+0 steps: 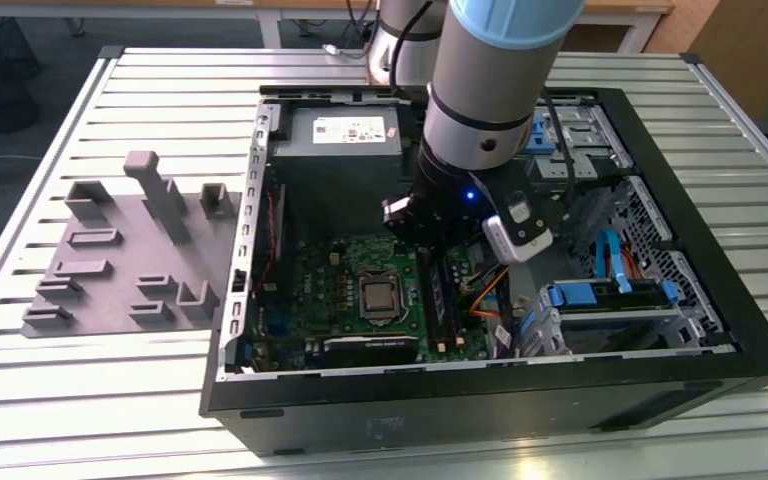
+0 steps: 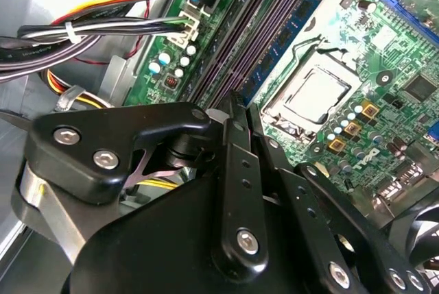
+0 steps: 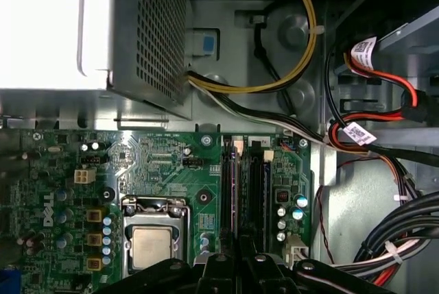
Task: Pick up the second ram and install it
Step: 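Insert the second ram into the second slot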
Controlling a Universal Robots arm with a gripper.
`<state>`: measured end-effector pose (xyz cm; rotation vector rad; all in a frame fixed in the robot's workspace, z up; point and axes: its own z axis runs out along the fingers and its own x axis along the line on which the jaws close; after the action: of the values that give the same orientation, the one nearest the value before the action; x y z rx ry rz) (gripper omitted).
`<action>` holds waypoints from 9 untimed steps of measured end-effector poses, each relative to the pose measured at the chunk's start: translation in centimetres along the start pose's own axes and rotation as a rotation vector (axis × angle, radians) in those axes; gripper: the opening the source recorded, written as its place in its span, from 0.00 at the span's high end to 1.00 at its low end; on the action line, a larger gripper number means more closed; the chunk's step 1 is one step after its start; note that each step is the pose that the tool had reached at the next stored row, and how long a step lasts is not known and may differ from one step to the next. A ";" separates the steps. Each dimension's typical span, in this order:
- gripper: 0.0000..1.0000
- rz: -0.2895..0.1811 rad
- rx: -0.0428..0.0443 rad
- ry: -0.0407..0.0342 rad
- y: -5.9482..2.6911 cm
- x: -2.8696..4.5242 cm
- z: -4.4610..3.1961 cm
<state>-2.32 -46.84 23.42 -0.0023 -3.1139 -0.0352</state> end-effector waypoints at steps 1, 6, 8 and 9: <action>0.86 0.000 0.0001 0.0000 0.00 0.00 0.00; 0.86 0.000 0.0001 0.0000 -0.05 0.00 0.01; 0.86 0.000 0.0001 0.0000 -0.12 -0.01 0.06; 0.86 0.000 0.0003 0.0000 -0.14 -0.01 0.12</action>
<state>-2.31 -46.98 23.30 -0.0021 -3.1139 -0.0346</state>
